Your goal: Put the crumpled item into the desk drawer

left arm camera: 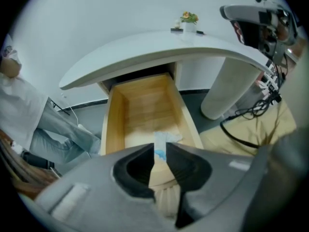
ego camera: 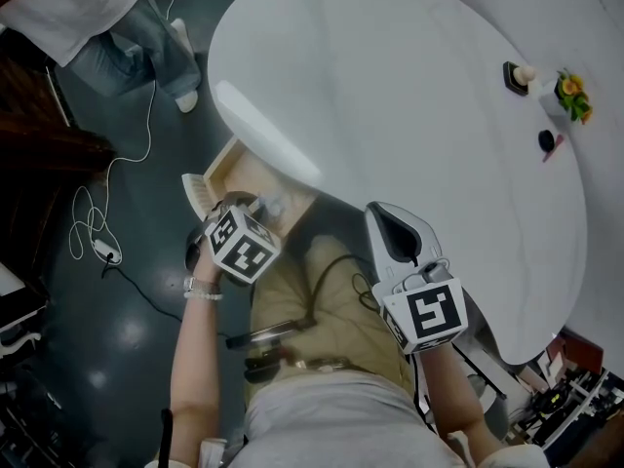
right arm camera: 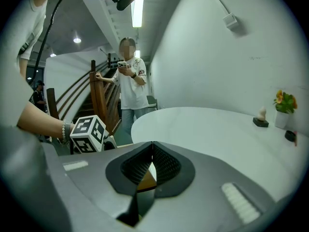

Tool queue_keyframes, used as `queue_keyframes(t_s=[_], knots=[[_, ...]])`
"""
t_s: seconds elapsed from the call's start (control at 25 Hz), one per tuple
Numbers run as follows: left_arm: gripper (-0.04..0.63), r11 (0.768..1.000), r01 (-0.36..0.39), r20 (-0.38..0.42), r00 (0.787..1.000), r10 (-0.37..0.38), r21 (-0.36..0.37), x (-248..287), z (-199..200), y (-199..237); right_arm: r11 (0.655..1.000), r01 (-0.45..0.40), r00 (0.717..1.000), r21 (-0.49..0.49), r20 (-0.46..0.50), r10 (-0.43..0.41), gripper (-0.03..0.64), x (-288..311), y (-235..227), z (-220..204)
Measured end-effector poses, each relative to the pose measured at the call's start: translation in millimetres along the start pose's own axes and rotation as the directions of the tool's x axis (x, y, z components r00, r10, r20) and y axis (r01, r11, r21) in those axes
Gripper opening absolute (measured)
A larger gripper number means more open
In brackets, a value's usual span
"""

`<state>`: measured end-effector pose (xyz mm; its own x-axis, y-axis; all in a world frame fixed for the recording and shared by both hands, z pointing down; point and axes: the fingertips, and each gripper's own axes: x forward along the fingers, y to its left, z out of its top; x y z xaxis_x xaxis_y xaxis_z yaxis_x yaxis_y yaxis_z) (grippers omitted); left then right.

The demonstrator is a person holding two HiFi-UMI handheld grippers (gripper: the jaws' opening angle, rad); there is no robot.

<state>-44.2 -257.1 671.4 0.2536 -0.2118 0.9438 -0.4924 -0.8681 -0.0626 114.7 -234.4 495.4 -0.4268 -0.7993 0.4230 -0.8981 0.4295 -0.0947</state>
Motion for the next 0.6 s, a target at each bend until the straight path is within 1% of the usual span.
queue_keyframes(t_s=[0.04, 0.16, 0.24, 0.32, 0.44, 0.6], knots=[[0.072, 1.0, -0.01, 0.018, 1.0, 0.01, -0.002, -2, 2, 1, 1.0, -0.002, 1.0, -0.001, 0.0, 0.002, 0.005, -1, 1, 1], [0.032, 0.999, -0.054, 0.064, 0.997, 0.054, -0.002, -15, 5, 7, 1.0, -0.012, 1.0, -0.006, 0.0, 0.012, 0.005, -4, 5, 7], [-0.002, 0.997, -0.073, 0.1, 0.992, 0.075, -0.022, -29, 7, 11, 1.0, -0.021, 1.0, -0.009, -0.001, 0.021, 0.005, -8, 8, 13], [-0.002, 0.995, -0.083, 0.144, 0.986, 0.089, -0.049, -45, 11, 14, 1.0, -0.029, 1.0, -0.012, -0.001, 0.029, 0.005, -11, 13, 20], [-0.002, 0.99, -0.106, 0.214, 0.969, 0.124, -0.094, -72, 15, 19, 0.999, -0.043, 0.999, -0.022, 0.0, 0.043, 0.005, -17, 22, 31], [-0.003, 0.979, -0.121, 0.311, 0.935, 0.168, -0.164, -116, 23, 19, 0.997, -0.061, 0.998, -0.037, -0.007, 0.061, 0.005, -29, 37, 45]])
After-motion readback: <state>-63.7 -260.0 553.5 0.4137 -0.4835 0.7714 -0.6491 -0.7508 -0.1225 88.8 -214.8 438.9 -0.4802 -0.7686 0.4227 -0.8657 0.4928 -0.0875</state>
